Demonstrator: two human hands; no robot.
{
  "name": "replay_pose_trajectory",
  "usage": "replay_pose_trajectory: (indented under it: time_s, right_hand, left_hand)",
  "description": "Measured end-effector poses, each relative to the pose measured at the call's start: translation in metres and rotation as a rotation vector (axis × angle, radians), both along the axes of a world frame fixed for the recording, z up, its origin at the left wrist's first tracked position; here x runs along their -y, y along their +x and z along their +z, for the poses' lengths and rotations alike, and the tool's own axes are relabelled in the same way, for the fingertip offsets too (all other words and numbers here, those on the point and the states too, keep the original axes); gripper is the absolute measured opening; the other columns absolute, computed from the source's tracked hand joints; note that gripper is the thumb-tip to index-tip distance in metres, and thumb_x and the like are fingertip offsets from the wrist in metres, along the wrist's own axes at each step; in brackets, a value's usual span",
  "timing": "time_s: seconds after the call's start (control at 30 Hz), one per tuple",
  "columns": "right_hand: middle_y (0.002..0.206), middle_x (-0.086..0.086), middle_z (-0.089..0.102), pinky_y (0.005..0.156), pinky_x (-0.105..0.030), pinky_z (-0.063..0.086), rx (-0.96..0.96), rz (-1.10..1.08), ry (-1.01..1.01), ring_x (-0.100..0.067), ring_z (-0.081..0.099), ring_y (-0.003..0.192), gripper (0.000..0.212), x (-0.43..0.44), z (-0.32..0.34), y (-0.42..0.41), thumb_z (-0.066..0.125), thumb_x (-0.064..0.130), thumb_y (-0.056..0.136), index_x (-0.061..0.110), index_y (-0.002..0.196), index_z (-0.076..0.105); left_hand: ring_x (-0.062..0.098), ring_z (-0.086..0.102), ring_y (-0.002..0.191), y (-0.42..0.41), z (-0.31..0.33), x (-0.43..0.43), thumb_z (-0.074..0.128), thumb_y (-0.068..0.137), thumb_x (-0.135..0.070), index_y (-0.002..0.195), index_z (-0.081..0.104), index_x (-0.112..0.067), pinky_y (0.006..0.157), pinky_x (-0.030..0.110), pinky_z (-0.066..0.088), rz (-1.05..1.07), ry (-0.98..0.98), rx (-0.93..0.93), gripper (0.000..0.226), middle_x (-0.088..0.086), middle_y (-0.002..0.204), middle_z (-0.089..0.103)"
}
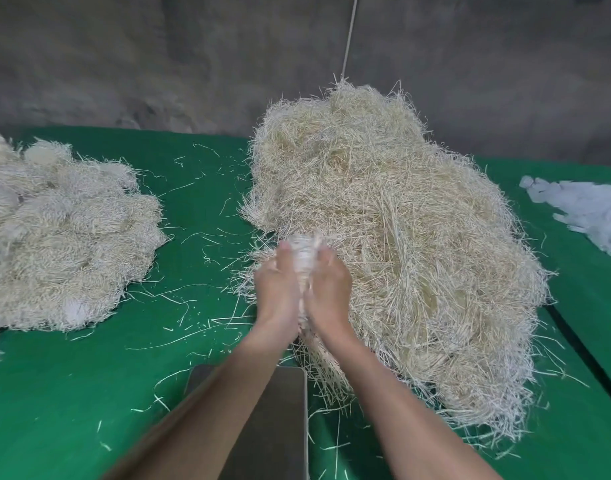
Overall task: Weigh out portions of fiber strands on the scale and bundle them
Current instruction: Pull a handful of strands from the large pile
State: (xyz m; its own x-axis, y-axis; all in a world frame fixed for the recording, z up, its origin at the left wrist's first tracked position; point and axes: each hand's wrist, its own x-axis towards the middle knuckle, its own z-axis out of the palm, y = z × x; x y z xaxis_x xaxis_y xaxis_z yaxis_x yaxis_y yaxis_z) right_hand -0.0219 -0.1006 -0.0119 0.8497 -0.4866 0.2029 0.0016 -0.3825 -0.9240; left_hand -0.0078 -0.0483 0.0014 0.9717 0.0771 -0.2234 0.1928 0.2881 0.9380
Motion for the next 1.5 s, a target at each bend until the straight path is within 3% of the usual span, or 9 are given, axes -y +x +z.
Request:
replay_pose_trajectory:
  time_s: [0.23, 0.37, 0.47, 0.63, 0.87, 1.0, 1.1, 1.33, 1.5]
  right_hand:
    - [0.063, 0.007, 0.049, 0.052, -0.026, 0.036, 0.023, 0.063, 0.142, -0.002, 0.043, 0.052, 0.033, -0.009, -0.006, -0.019, 0.034, 0.043, 0.097, 0.015, 0.087, 0.050]
    - [0.106, 0.000, 0.052, 0.074, -0.023, 0.044, 0.014, 0.062, 0.272, -0.011, 0.052, 0.090, 0.030, 0.019, 0.003, -0.015, 0.047, 0.044, 0.093, 0.019, 0.110, 0.045]
    - [0.145, 0.016, 0.029, 0.096, -0.028, 0.036, 0.079, 0.213, 0.210, -0.002, 0.035, 0.123, 0.054, 0.021, 0.012, -0.013, 0.043, 0.064, 0.085, 0.049, 0.135, 0.028]
    - [0.098, 0.030, 0.057, 0.077, -0.025, 0.047, 0.044, 0.226, 0.223, 0.006, 0.050, 0.073, 0.006, 0.013, 0.014, 0.000, 0.049, 0.055, 0.088, 0.054, 0.090, 0.054]
    - [0.094, 0.017, 0.052, 0.073, -0.015, 0.042, 0.122, -0.043, 0.426, 0.004, 0.049, 0.082, 0.010, 0.013, 0.008, 0.013, 0.049, 0.039, 0.094, 0.033, 0.092, 0.057]
    - [0.076, 0.009, 0.057, 0.055, -0.022, 0.036, 0.233, 0.002, 0.063, -0.005, 0.049, 0.061, 0.014, 0.002, -0.008, 0.004, 0.049, 0.032, 0.095, 0.022, 0.099, 0.057]
    - [0.090, 0.006, 0.058, 0.065, -0.024, 0.033, 0.222, 0.063, -0.219, -0.011, 0.051, 0.079, 0.032, 0.001, -0.019, -0.004, 0.036, 0.045, 0.097, 0.020, 0.110, 0.052]
    - [0.120, 0.008, 0.051, 0.082, -0.044, 0.054, -0.077, 0.343, 0.306, -0.005, 0.054, 0.094, 0.052, 0.026, -0.022, -0.008, 0.046, 0.065, 0.083, 0.033, 0.124, 0.042]
    - [0.150, -0.008, 0.032, 0.104, -0.052, 0.039, -0.229, 0.347, 0.439, -0.030, 0.039, 0.132, 0.072, 0.034, -0.027, -0.001, 0.066, 0.037, 0.084, 0.025, 0.145, 0.029]
  left_hand:
    - [0.012, 0.058, 0.042, 0.007, 0.005, -0.003, 0.044, 0.098, -0.008, 0.078, 0.058, -0.010, 0.041, 0.020, 0.045, 0.033, -0.110, -0.106, 0.024, 0.007, 0.061, 0.059]
    - [0.034, 0.063, 0.101, 0.013, 0.010, -0.016, 0.065, 0.088, -0.022, 0.117, 0.058, 0.001, 0.093, 0.046, 0.048, -0.016, -0.048, -0.128, 0.038, 0.023, 0.111, 0.063]
    - [0.026, 0.063, 0.076, 0.013, 0.010, -0.013, 0.067, 0.085, -0.021, 0.098, 0.067, 0.000, 0.064, 0.034, 0.051, -0.078, 0.151, -0.018, 0.024, 0.018, 0.091, 0.067]
    - [0.000, 0.038, 0.059, 0.012, 0.016, -0.004, 0.052, 0.092, -0.048, 0.070, 0.045, -0.028, 0.059, 0.022, 0.033, -0.022, 0.117, 0.100, 0.030, -0.016, 0.067, 0.040]
    - [0.007, 0.034, 0.131, -0.018, -0.011, -0.004, 0.047, 0.049, -0.087, 0.147, 0.021, -0.030, 0.102, 0.031, 0.029, -0.276, 0.073, 0.010, 0.116, -0.009, 0.150, 0.028]
    - [0.009, 0.063, 0.075, -0.005, -0.013, 0.005, 0.050, 0.083, -0.063, 0.112, 0.054, 0.003, 0.058, 0.018, 0.047, -0.072, 0.137, -0.036, 0.073, 0.006, 0.089, 0.064]
    - [-0.001, 0.036, 0.034, 0.006, -0.017, -0.003, 0.049, 0.097, -0.026, 0.055, 0.049, -0.012, 0.036, 0.013, 0.028, -0.017, 0.143, 0.185, 0.044, -0.012, 0.039, 0.038]
    - [0.008, 0.031, 0.038, 0.021, -0.035, -0.025, 0.054, 0.091, -0.042, 0.052, 0.038, -0.017, 0.038, 0.016, 0.026, -0.095, 0.877, 0.466, 0.049, -0.007, 0.043, 0.035]
    - [0.028, 0.045, 0.130, 0.029, -0.027, -0.043, 0.066, 0.076, -0.059, 0.142, 0.038, -0.011, 0.105, 0.044, 0.040, -0.517, 0.058, -0.092, 0.087, 0.014, 0.145, 0.041]
